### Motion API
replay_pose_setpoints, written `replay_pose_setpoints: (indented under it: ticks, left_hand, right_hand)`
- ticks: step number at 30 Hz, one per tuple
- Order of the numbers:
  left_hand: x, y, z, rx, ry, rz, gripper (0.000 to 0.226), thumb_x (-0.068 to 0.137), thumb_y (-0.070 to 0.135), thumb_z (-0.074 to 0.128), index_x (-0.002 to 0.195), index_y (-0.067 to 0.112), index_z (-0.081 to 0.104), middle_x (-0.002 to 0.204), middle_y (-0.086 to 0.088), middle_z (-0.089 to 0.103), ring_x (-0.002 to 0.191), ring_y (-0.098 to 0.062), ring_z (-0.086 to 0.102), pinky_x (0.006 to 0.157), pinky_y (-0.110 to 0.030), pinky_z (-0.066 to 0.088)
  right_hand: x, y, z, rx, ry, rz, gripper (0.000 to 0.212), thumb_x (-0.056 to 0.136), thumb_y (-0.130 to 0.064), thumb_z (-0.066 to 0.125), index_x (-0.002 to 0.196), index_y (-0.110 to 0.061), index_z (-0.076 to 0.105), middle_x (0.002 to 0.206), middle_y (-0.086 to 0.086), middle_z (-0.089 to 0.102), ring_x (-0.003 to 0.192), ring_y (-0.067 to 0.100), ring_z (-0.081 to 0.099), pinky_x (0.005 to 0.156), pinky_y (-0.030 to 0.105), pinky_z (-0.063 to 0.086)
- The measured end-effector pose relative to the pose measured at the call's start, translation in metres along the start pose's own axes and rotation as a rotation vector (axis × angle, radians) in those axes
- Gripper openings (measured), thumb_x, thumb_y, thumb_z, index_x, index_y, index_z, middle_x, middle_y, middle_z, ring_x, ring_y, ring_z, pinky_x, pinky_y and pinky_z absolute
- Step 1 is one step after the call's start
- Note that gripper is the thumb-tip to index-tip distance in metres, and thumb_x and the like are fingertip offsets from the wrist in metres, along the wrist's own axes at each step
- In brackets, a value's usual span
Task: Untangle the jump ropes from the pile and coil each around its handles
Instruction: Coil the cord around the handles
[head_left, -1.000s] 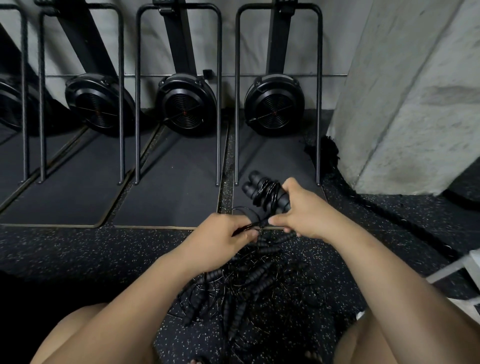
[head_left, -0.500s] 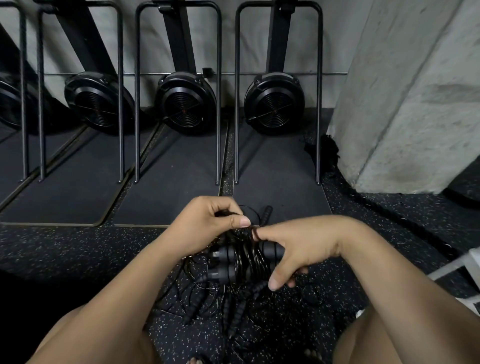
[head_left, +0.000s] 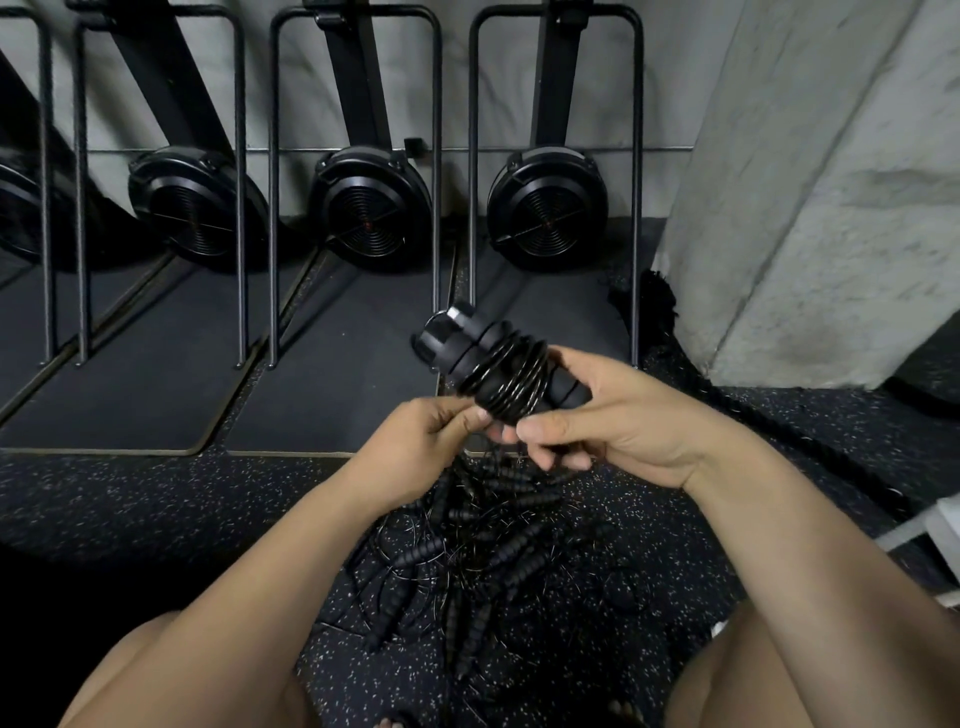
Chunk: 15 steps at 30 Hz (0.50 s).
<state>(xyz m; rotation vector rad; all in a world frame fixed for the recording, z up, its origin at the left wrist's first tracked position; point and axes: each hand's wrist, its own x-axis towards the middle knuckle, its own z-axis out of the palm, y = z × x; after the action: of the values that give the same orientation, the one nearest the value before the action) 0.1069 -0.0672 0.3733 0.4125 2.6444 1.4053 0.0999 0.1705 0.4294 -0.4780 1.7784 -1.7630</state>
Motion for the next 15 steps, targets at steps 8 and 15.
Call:
replay_pose_setpoints:
  ticks: [8,15]
  left_hand:
    - [-0.004,-0.006,0.002,0.235,-0.088,0.027,0.028,0.107,0.047,0.057,0.094,0.028,0.074,0.061,0.001,0.052,0.05,-0.007,0.042,0.052,-0.021,0.033]
    - [-0.011,-0.001,-0.006,0.264,-0.061,0.099,0.028,0.106,0.046,0.06,0.088,0.028,0.072,0.059,0.002,0.053,0.051,-0.01,0.044,0.051,-0.022,0.031]
  right_hand:
    - [0.012,0.013,-0.025,-0.267,0.412,0.098,0.054,0.087,-0.015,0.09,0.124,-0.008,0.053,0.102,0.014,0.08,0.074,0.022,0.074,0.052,0.031,0.046]
    - [0.022,0.032,-0.029,-0.628,0.374,0.295,0.054,0.088,-0.024,0.09,0.118,-0.025,0.045,0.1,0.004,0.079,0.066,0.015,0.075,0.047,0.028,0.047]
